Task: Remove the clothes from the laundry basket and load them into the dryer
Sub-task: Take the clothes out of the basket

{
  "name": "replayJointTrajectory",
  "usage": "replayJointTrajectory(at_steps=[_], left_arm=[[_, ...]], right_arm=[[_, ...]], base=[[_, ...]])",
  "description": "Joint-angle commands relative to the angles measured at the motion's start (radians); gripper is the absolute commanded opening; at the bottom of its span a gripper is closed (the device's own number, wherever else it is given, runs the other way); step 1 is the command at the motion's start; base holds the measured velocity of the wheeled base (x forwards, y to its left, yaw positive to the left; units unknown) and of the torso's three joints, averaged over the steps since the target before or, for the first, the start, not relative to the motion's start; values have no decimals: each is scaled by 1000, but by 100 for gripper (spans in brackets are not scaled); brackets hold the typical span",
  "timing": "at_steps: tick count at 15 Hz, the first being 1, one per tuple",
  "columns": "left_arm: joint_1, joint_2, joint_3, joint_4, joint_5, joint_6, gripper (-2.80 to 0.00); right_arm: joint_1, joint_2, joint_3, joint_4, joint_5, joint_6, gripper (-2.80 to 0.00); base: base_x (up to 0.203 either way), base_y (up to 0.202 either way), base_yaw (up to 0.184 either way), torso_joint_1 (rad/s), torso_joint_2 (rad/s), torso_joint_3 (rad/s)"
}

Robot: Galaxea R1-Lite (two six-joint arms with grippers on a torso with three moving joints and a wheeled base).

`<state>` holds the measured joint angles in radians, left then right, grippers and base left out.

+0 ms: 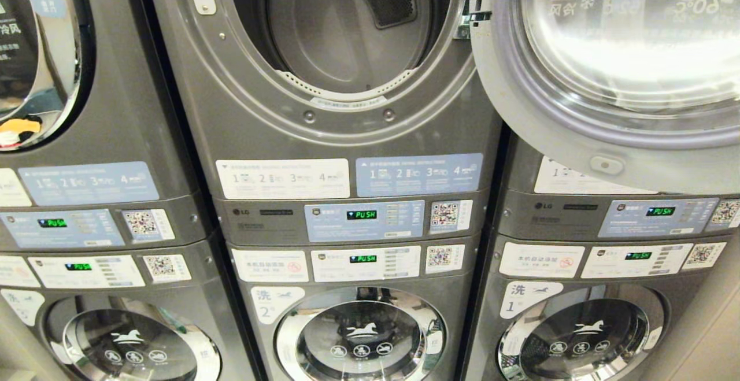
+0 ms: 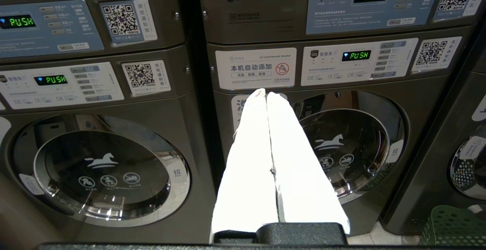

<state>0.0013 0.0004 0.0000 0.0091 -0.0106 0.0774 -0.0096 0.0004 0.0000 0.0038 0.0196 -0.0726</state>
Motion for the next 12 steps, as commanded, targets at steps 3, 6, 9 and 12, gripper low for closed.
replayJointTrajectory(at_steps=[3,6,9,12], left_arm=[[0,0,2,0,0,1,-280],[0,0,2,0,0,1,-280],[0,0,2,0,0,1,-280],[0,0,2,0,-1,1,-280]], right_arm=[[0,0,0,-1,-1,13,-280],[0,0,0,-1,-1,8,-280],[0,0,0,-1,-1,11,-280],[0,0,0,-1,-1,11,-280]], base=[[0,0,0,-62,129,68],[0,0,0,-64,136,75],[0,0,0,-66,139,77],[0,0,0,-76,163,84]])
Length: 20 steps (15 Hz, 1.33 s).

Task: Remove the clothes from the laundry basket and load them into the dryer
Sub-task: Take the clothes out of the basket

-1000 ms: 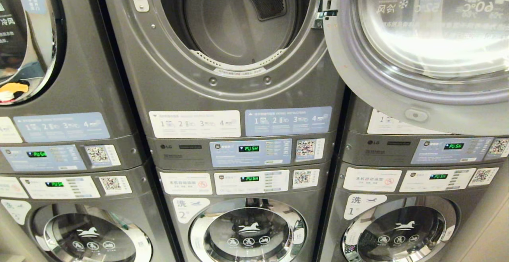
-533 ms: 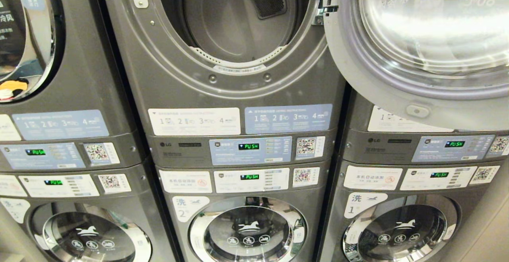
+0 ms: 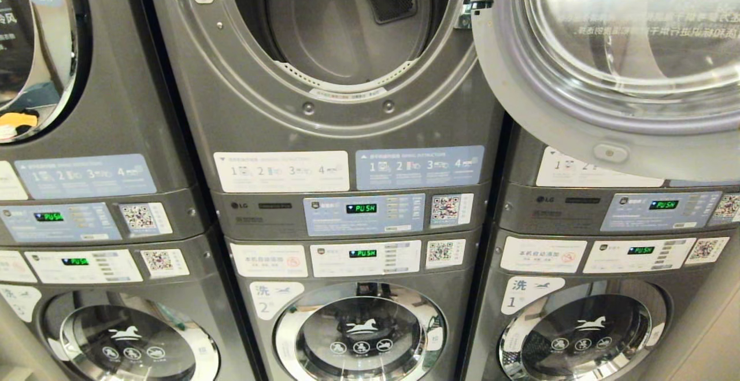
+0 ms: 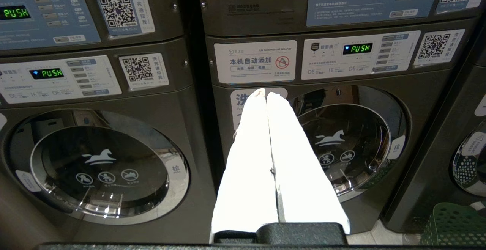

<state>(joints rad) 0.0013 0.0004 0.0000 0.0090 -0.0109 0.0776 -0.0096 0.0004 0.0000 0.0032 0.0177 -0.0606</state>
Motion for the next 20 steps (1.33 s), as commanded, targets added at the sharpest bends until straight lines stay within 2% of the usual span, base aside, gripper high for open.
replayJointTrajectory(at_steps=[1,20], left_arm=[[0,0,2,0,0,1,-280],[0,0,2,0,0,1,-280]], right_arm=[[-1,0,0,0,1,0,-280],[0,0,0,0,-5,7,-280]], base=[[0,0,0,-60,129,76],[0,0,0,-119,258,135]])
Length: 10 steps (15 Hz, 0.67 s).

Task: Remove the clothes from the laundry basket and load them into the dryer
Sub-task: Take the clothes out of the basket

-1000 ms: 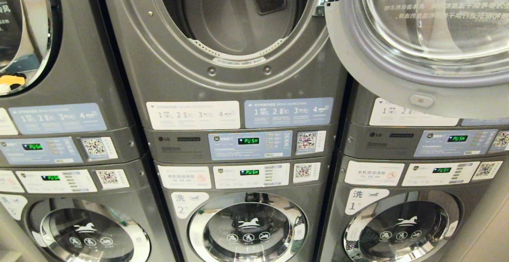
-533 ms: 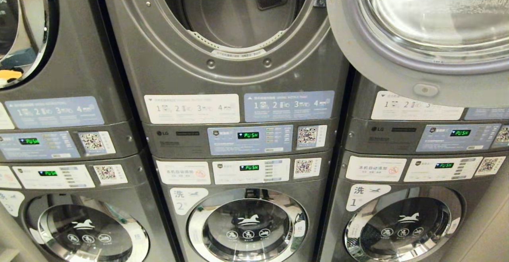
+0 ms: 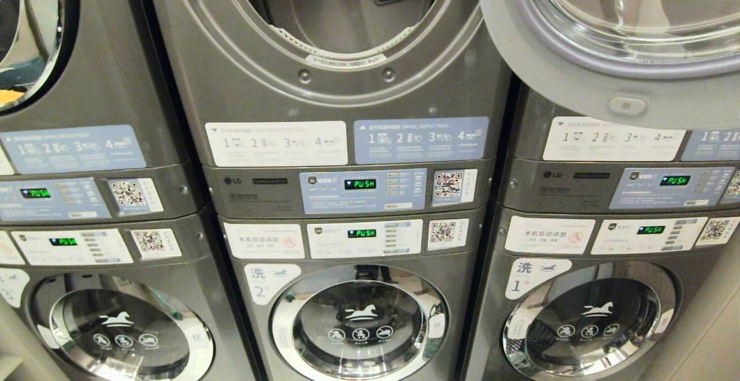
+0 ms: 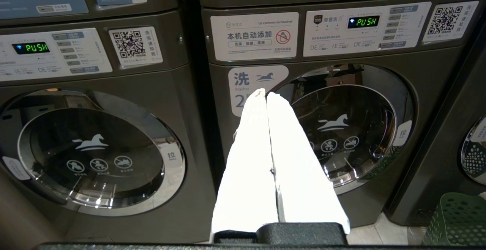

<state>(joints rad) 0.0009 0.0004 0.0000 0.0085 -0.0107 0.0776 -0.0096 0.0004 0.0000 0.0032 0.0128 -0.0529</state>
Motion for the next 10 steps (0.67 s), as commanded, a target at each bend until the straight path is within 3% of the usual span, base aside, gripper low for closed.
replayJointTrajectory(at_steps=[1,10], left_arm=[[1,0,2,1,0,1,-280],[1,0,2,1,0,1,-280]], right_arm=[[0,0,0,0,1,-1,-280],[-1,0,1,0,0,1,-280]], base=[[0,0,0,-145,326,168],[0,0,0,-149,337,176]])
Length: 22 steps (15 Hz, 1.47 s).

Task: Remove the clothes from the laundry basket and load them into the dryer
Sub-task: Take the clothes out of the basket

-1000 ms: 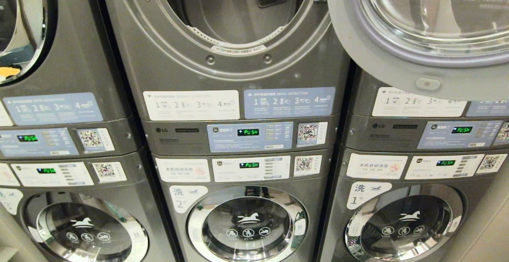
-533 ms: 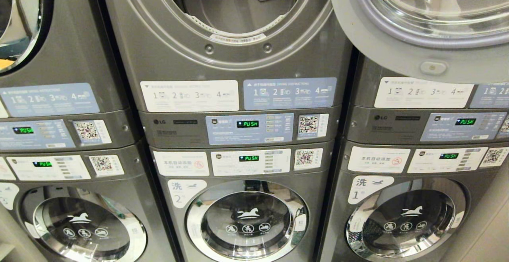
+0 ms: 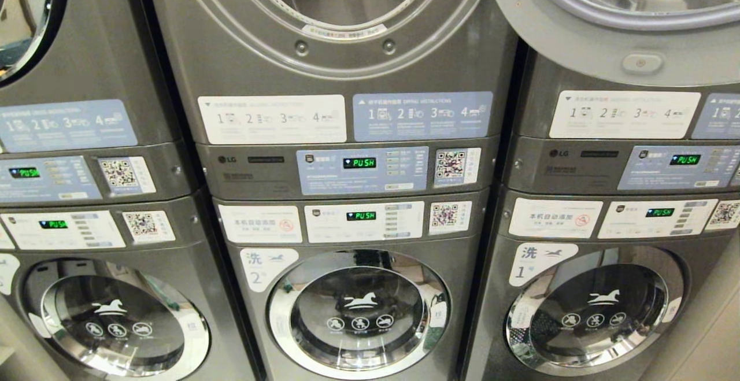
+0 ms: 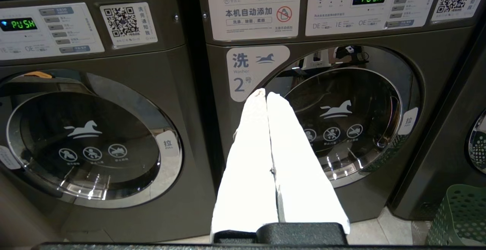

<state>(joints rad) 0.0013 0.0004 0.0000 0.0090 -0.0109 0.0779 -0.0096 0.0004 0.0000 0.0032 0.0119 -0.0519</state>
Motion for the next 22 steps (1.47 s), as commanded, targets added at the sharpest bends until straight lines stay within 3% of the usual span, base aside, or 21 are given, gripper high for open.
replayJointTrajectory(at_steps=[1,12,22], left_arm=[[0,0,2,0,0,0,-280],[0,0,2,0,0,0,-280],[0,0,2,0,0,0,-280]], right_arm=[[0,0,0,0,0,2,-280],[0,0,0,-2,-10,43,-280],[0,0,0,-2,-7,31,-280]], base=[[0,0,0,-162,351,193],[0,0,0,-227,514,285],[0,0,0,-190,477,285]])
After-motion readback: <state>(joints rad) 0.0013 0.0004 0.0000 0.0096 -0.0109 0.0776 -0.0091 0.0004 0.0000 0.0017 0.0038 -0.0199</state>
